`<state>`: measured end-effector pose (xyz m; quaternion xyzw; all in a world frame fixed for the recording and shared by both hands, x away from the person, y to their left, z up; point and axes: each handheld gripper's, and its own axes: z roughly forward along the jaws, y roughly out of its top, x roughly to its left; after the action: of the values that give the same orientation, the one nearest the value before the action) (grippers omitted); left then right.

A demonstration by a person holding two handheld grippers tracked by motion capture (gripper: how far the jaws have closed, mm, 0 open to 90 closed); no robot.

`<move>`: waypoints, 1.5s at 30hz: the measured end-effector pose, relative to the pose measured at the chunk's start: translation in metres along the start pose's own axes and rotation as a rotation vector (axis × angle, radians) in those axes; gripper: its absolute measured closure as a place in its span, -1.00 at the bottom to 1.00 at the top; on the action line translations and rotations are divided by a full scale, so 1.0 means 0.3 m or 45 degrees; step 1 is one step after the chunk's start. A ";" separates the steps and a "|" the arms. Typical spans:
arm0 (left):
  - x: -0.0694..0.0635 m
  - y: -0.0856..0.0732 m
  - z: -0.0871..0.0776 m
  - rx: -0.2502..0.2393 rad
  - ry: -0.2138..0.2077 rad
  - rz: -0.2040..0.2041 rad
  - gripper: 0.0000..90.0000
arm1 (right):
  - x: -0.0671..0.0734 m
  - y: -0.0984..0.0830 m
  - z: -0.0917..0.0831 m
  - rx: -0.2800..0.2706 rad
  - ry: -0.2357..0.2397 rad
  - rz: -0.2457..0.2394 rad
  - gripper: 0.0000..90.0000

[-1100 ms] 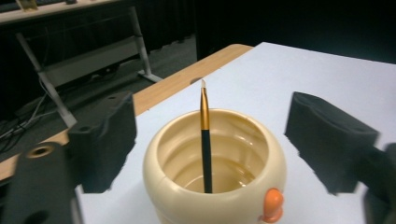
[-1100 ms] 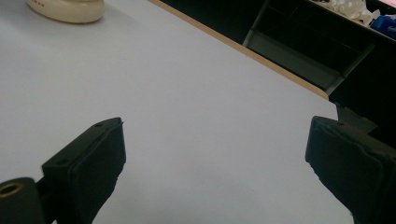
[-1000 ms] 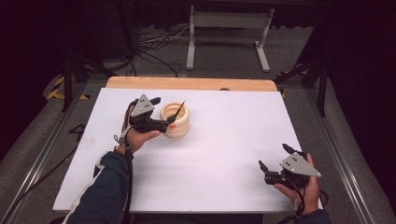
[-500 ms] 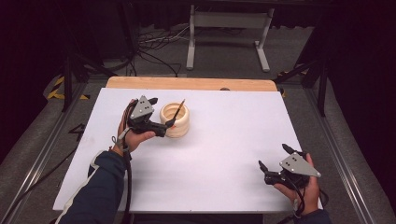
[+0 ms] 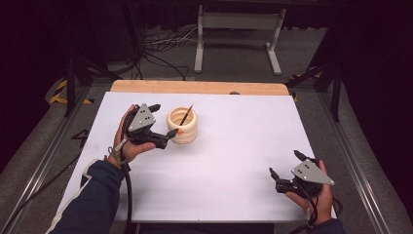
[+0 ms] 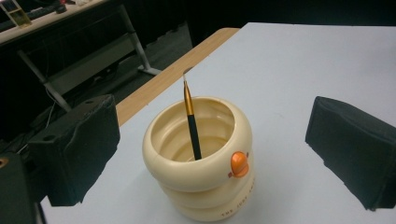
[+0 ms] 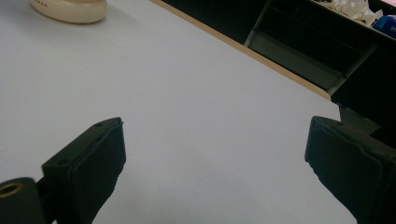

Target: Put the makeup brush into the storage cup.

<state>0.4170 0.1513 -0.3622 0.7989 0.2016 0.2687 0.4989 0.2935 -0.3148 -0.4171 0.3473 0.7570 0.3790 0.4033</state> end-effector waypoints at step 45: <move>-0.053 -0.115 -0.233 0.035 0.058 0.101 -0.92 | 0.005 0.001 0.004 0.004 0.009 -0.008 -0.87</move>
<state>0.3588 0.2045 -0.3720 0.8067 0.1850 0.3036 0.4720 0.2938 -0.3130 -0.4178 0.3441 0.7601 0.3779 0.4013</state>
